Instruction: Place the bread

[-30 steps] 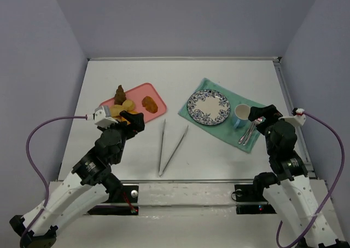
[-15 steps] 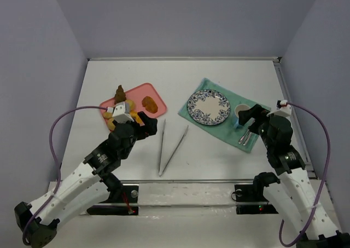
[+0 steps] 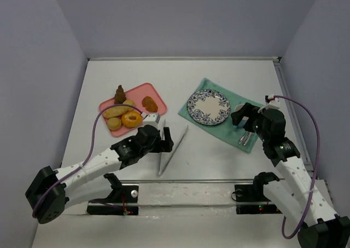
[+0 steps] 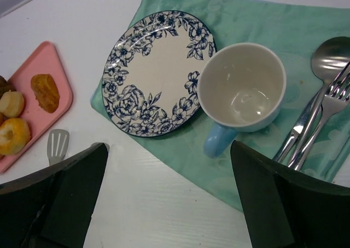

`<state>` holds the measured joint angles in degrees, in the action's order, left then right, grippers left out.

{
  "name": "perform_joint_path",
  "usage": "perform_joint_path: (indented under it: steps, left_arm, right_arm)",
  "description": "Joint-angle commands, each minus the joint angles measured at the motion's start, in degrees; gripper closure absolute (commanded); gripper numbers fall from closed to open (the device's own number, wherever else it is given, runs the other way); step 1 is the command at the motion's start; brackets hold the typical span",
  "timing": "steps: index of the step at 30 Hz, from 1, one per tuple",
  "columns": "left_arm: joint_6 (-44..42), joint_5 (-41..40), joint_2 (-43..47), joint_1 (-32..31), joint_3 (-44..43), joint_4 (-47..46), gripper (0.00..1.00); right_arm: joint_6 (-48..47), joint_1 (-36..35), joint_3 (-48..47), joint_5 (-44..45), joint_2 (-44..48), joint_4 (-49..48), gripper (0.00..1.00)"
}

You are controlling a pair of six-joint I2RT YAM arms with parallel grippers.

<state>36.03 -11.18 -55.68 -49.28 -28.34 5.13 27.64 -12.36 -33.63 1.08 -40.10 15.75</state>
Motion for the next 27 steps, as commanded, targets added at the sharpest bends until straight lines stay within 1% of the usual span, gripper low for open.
perform_joint_path:
  steps: [1,5,13,15,22,23,25,27]
  left_arm:
    - [0.7,2.83,-2.93,-4.07,0.3,1.81,0.01]
    - [2.81,0.46,-4.43,-6.53,0.56,4.27,0.01]
    - [4.4,0.2,-8.3,-9.17,0.56,4.72,0.01]
    - [4.4,-1.03,-11.11,-9.26,-0.39,4.63,0.01]
    - [4.92,-9.47,-21.3,-9.52,-4.62,4.63,0.01]
    - [4.93,-9.74,-23.57,-9.52,-5.14,4.89,0.01]
    - [4.84,-10.09,-25.43,-9.61,-6.46,5.16,0.01]
    - [5.1,-10.09,-26.93,-9.61,-7.17,6.47,0.04]
  right_arm:
    - [-1.36,0.06,-1.79,-2.14,1.95,-4.23,0.0]
    - [-1.45,0.06,-1.53,-2.31,2.22,-4.41,0.0]
    - [-1.45,0.06,-1.35,-2.4,2.04,-4.76,0.0]
    - [-1.45,0.06,-1.27,-2.4,1.87,-4.85,0.0]
    - [-1.62,0.06,-1.09,-2.14,2.21,-4.94,0.0]
    - [-1.62,0.06,-1.09,-2.14,2.22,-5.02,0.0]
    - [-1.62,0.06,-1.0,-2.05,2.74,-5.03,0.0]
    - [-1.71,0.06,-0.83,-1.87,3.18,-5.03,0.0]
